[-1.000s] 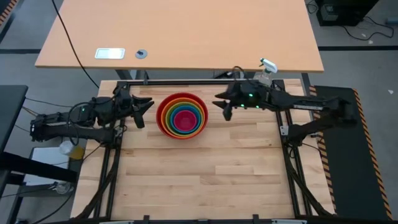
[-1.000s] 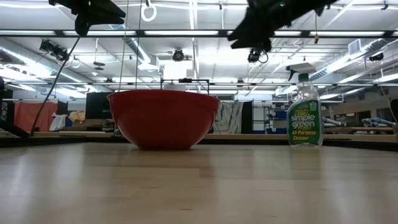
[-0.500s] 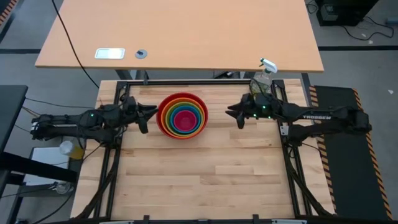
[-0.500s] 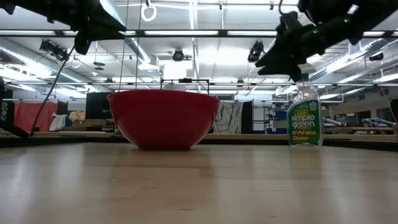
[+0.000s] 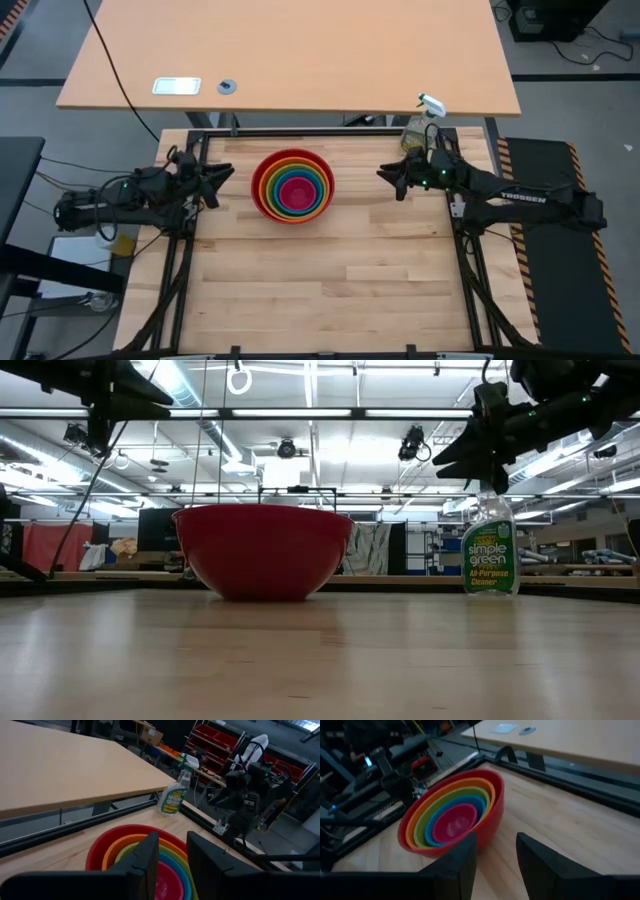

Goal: Nest bowls inside each other
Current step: Return to Home Position

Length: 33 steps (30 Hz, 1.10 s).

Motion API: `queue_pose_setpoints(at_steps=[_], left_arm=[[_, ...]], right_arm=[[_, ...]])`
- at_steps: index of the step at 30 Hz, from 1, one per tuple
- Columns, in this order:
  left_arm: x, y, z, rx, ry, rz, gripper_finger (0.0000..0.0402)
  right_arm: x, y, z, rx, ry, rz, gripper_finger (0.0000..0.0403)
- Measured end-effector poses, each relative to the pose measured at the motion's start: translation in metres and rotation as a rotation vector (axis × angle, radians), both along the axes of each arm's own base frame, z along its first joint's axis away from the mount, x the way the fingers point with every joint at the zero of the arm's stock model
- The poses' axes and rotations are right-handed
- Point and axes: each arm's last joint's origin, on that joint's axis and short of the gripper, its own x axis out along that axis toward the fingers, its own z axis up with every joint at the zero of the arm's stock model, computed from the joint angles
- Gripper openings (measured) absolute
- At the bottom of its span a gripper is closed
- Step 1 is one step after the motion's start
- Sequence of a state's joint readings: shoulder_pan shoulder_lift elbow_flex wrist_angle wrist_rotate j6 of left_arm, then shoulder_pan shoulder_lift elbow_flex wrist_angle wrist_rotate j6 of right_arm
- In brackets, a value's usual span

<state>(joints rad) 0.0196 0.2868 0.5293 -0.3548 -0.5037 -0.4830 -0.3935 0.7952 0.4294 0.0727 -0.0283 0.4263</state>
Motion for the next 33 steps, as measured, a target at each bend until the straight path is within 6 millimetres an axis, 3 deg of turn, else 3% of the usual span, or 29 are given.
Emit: queue_pose_setpoints(at_steps=[8, 18, 23, 28, 33], left_arm=[[-0.005, 0.0, -0.002, -0.016, -0.03, 0.003, 0.0102], [0.01, 0.0, -0.04, -0.056, -0.108, 0.004, 0.0102], [0.01, 0.0, -0.057, -0.092, -0.122, 0.006, 0.0102], [0.003, 0.0, -0.06, -0.106, -0.155, 0.007, 0.0102], [-0.007, 0.0, -0.062, -0.116, -0.164, 0.019, 0.0102]], right_arm=[[-0.014, -0.009, 0.006, 0.009, -0.029, -0.01, 0.0145], [-0.017, -0.012, 0.001, 0.069, -0.018, 0.026, 0.0144], [-0.021, -0.008, -0.027, 0.162, -0.036, 0.016, 0.0144], [-0.03, -0.002, -0.052, 0.247, -0.075, 0.005, 0.0144], [-0.04, 0.003, -0.064, 0.277, -0.112, -0.021, 0.0144]])
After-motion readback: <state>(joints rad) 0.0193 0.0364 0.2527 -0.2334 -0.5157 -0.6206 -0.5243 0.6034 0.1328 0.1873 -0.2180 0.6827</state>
